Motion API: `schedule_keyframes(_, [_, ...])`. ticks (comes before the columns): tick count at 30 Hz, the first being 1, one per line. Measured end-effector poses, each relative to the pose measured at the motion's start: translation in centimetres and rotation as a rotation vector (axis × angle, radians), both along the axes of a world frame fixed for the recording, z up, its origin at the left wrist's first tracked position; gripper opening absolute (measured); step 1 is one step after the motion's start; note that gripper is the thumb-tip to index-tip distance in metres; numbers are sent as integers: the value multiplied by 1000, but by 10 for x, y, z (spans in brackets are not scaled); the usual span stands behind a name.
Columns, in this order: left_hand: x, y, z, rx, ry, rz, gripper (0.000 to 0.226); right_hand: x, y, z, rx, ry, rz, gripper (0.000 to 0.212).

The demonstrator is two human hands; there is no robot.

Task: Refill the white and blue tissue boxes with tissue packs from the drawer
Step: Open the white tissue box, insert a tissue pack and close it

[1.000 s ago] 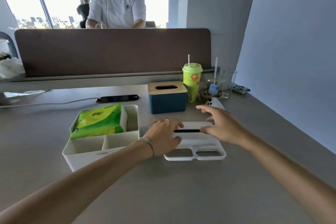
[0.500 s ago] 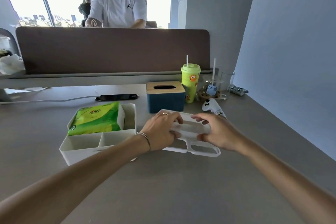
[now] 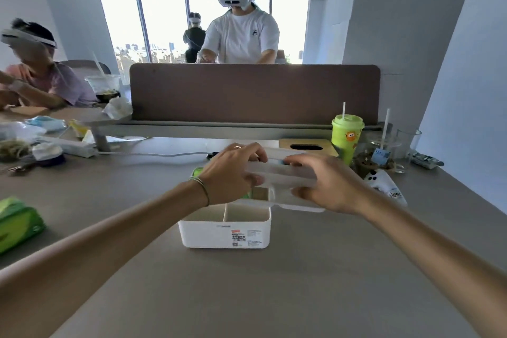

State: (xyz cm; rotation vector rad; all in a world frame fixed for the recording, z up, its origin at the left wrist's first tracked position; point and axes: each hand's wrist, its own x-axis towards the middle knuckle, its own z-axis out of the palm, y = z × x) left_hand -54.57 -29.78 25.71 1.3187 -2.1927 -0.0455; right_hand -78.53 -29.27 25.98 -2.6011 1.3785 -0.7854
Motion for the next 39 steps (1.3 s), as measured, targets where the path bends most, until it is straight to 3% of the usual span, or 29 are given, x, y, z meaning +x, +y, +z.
schedule_keyframes(12, [94,12,-19,-3,-25,97,34,91,-19,-15,5,13,117,61])
schedule_keyframes(39, [96,0,-55,24,-67,78,31,88,-28,-47,37,46,83,54])
